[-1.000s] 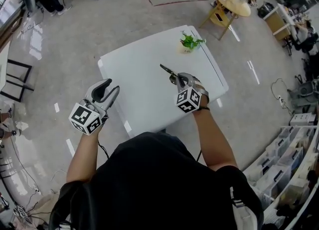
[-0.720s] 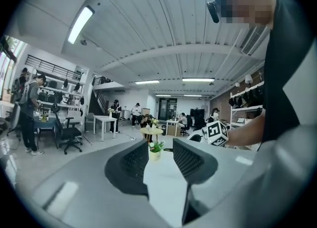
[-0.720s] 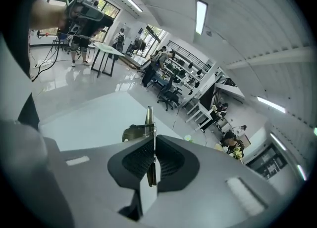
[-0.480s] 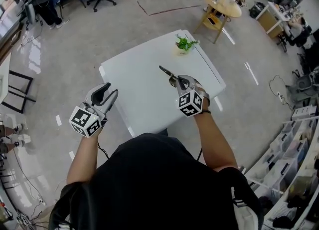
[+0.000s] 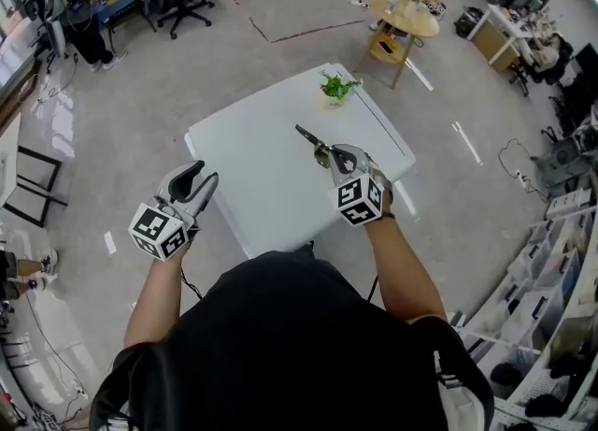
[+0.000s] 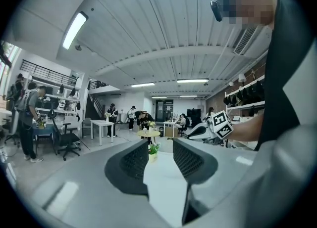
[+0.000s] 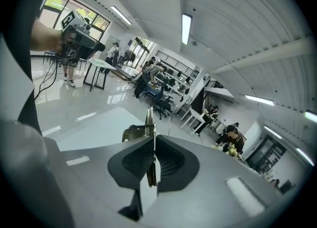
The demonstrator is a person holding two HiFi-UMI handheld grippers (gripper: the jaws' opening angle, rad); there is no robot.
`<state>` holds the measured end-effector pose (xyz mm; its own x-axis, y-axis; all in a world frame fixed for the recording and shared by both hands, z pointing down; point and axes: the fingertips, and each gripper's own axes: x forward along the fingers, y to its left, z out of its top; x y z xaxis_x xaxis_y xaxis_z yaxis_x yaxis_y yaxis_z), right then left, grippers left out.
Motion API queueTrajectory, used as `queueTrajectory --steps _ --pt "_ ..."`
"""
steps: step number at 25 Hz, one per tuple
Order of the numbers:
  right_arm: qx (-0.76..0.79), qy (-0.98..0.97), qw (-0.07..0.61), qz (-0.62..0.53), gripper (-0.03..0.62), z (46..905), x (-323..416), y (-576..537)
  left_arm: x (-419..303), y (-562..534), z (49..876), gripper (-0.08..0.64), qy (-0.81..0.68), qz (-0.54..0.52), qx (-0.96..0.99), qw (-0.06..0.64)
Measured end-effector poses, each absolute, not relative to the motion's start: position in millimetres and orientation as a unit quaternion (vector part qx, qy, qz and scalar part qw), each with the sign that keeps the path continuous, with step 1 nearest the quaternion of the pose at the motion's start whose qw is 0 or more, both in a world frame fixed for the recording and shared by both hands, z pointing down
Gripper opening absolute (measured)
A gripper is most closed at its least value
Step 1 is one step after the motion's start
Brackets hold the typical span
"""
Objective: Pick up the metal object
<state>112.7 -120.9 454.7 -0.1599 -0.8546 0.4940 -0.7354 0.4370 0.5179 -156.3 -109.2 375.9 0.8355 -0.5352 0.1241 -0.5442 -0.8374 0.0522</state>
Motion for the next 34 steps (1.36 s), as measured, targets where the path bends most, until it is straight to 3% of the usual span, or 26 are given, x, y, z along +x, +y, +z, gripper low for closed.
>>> queueTrajectory --steps 34 --pt "0.574 -0.761 0.303 -0.025 0.032 430.6 118.4 -52.3 -142.8 -57.4 367.4 0.151 -0.244 0.061 0.967 0.035"
